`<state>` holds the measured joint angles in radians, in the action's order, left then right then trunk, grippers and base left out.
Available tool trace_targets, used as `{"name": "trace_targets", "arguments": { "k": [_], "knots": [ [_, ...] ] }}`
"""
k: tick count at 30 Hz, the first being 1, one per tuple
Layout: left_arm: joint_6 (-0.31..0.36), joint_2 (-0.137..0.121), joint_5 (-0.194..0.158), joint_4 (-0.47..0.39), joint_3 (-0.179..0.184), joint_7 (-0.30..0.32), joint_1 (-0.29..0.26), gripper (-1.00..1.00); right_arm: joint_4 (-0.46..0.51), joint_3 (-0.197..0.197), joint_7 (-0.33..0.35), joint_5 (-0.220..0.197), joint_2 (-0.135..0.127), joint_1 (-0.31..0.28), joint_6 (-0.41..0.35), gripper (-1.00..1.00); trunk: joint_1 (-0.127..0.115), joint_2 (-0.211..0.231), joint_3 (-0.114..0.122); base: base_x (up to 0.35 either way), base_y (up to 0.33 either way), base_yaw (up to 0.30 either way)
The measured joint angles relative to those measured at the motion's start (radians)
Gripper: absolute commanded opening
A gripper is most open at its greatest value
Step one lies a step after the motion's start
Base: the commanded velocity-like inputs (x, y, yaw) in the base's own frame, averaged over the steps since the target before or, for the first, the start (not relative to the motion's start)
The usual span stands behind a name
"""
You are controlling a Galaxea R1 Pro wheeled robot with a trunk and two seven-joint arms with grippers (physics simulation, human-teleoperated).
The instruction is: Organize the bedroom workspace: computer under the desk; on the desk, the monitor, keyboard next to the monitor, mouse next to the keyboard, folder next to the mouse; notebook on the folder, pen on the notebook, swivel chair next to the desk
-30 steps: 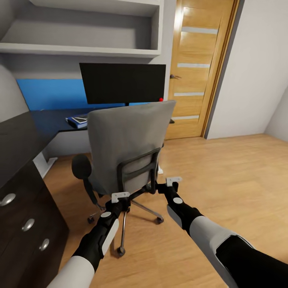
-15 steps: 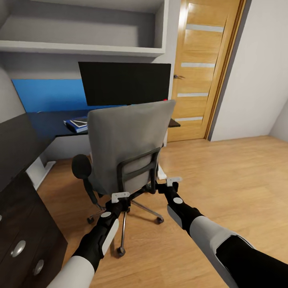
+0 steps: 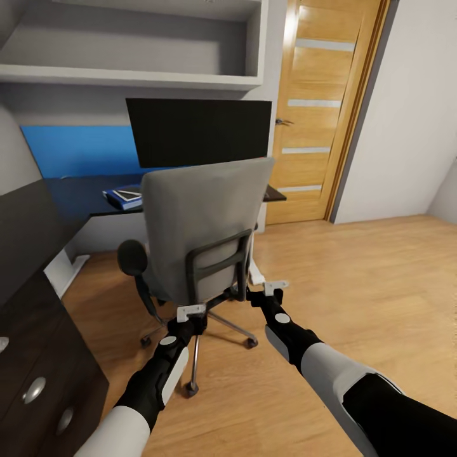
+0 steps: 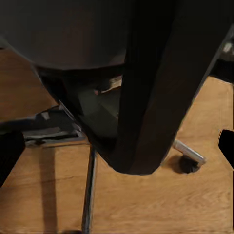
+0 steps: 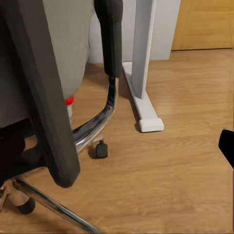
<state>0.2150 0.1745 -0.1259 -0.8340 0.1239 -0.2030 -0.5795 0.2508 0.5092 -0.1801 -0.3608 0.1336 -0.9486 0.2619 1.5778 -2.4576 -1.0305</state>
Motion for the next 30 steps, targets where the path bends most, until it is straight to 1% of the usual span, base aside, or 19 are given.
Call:
{"name": "trace_targets", "arguments": {
  "k": [16,24,30],
  "knots": [
    [0.000,0.000,0.000,0.001,0.000,0.000,0.000,1.00,0.000,0.000,0.000,0.000,0.000,0.000,0.000,1.00,0.000,0.000,0.000,-0.335,-0.029,0.000],
    [0.000,0.000,0.001,0.022,-0.001,-0.002,0.000,1.00,-0.006,-0.002,-0.001,0.001,-0.001,0.000,0.000,1.00,0.000,0.000,0.000,-0.320,-0.154,0.000],
    [-0.001,0.000,0.000,0.059,-0.008,-0.003,0.000,1.00,-0.026,-0.004,-0.004,0.000,-0.006,0.000,0.000,1.00,0.000,0.000,0.000,-0.300,-0.197,0.000]
  ]
}}
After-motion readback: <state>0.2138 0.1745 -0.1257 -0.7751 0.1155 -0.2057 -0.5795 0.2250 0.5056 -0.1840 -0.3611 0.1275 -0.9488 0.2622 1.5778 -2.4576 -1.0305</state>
